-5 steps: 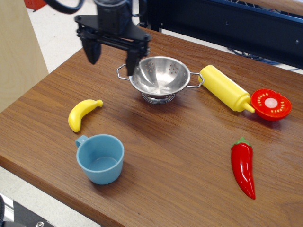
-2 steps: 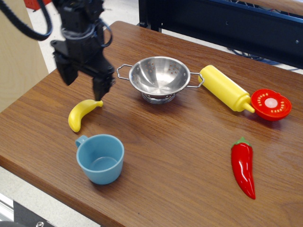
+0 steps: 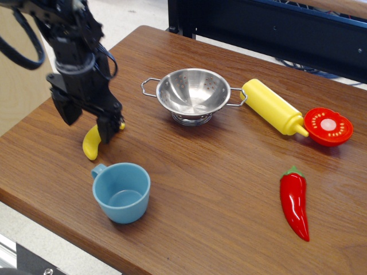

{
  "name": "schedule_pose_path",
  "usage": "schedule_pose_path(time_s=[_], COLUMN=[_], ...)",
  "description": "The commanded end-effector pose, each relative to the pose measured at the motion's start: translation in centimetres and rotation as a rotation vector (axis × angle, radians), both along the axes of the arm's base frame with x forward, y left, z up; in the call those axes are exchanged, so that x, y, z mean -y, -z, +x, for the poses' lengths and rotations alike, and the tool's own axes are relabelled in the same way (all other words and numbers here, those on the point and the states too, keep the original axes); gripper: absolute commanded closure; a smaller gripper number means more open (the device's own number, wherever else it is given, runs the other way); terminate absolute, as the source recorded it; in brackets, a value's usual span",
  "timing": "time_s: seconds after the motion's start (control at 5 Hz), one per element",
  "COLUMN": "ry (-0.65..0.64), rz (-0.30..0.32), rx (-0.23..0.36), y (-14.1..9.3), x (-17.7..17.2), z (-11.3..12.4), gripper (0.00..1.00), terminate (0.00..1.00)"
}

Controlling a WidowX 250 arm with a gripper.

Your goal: Put banana in colander

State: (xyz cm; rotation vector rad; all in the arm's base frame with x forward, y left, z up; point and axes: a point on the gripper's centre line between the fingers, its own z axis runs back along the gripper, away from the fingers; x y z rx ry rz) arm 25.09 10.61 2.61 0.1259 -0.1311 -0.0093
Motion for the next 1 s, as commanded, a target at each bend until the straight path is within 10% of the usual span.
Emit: schedule_pose_path(time_s=[0.0,0.2,0.8], ry=[-0.040,-0.043,-0.046], rz=[-0.037,-0.010,-0.114], rx=[-0.025,-0.062,0.028], y=[0.9,1.7,-5.8], x=[0.7,1.8,6.9], z=[0.9,1.1,3.1], gripper=[0.00,1.00,1.00], terminate=[0.00,0.00,0.00])
